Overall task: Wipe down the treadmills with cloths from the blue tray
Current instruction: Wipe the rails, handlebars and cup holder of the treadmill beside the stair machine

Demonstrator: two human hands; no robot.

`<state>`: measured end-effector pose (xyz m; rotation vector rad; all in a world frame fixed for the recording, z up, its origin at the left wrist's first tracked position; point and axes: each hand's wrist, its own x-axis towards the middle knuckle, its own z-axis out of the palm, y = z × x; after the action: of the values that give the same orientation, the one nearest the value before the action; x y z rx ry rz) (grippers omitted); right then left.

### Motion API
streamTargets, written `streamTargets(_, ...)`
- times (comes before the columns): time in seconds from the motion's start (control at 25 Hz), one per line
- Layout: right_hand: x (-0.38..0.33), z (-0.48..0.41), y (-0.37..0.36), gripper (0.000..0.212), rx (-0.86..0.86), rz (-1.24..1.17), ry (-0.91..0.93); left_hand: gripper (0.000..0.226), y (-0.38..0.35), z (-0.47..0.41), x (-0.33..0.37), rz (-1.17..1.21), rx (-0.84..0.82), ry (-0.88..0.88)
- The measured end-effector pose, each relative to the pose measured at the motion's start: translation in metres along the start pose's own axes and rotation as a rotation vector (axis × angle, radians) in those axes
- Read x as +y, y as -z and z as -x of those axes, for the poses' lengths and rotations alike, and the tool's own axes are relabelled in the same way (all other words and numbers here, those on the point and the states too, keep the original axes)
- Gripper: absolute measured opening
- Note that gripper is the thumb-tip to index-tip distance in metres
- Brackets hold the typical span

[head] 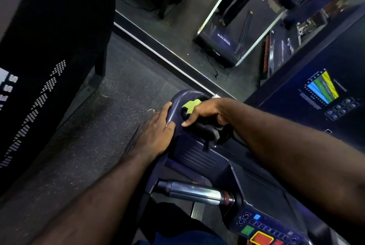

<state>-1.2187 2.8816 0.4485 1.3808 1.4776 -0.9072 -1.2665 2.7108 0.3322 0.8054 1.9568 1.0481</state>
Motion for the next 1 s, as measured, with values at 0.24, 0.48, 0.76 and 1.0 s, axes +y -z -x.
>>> streamTargets(0.24, -0.014, -0.015, 0.028, 0.06, 0.151, 0.208, 0.013, 0.064, -0.001, -0.002, -0.005, 0.066, 0.028, -0.008)
streamTargets(0.48, -0.009, -0.015, 0.014, 0.03, 0.5, 1.211, 0.415, 0.061, -0.005, -0.007, -0.011, 0.099, 0.033, -0.011)
streamTargets(0.76, -0.011, -0.016, 0.031, 0.027, 0.379, 1.346, 0.356, 0.063, -0.009, -0.009, -0.015, 0.101, 0.044, -0.036)
streamTargets(1.0, -0.014, -0.028, 0.028, 0.035, 0.606, 0.761, 0.286, 0.065, -0.009, -0.01, -0.014, 0.098, 0.043, -0.041)
